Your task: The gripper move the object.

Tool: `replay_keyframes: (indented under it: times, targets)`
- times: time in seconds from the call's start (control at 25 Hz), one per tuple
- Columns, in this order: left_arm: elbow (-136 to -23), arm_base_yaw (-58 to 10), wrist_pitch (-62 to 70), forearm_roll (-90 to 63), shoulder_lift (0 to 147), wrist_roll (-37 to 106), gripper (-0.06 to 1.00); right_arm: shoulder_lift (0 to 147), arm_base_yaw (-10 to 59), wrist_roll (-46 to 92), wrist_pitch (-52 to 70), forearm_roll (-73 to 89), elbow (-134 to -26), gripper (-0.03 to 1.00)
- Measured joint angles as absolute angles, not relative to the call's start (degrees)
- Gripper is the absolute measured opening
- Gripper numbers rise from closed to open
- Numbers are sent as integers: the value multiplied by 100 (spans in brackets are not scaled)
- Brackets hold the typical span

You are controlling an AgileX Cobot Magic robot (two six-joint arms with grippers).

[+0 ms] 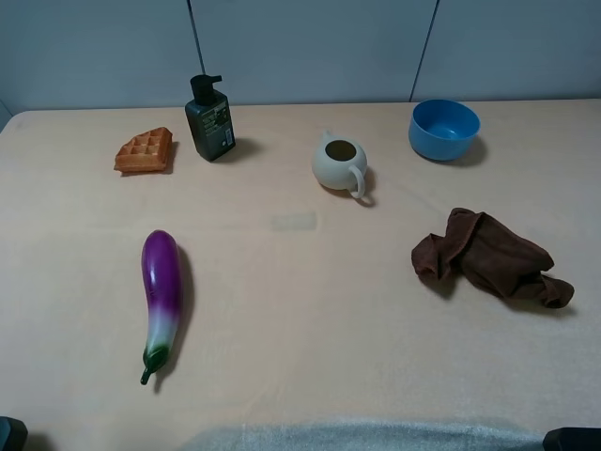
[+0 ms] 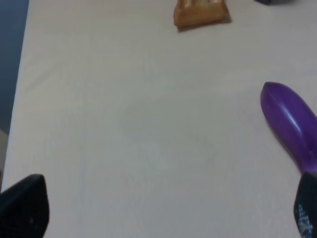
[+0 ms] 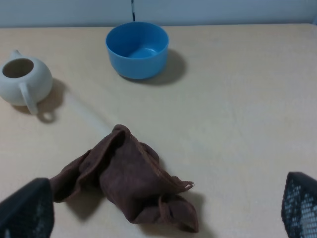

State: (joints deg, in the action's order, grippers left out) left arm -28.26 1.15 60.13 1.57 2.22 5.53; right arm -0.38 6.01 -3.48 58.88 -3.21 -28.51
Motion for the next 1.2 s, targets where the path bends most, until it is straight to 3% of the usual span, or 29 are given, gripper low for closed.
replay_keyframes:
  times: [1.2]
  targets:
    - [-2807, 115, 6020, 157, -20, 558, 99, -38, 601, -348, 5888, -309, -2851, 69]
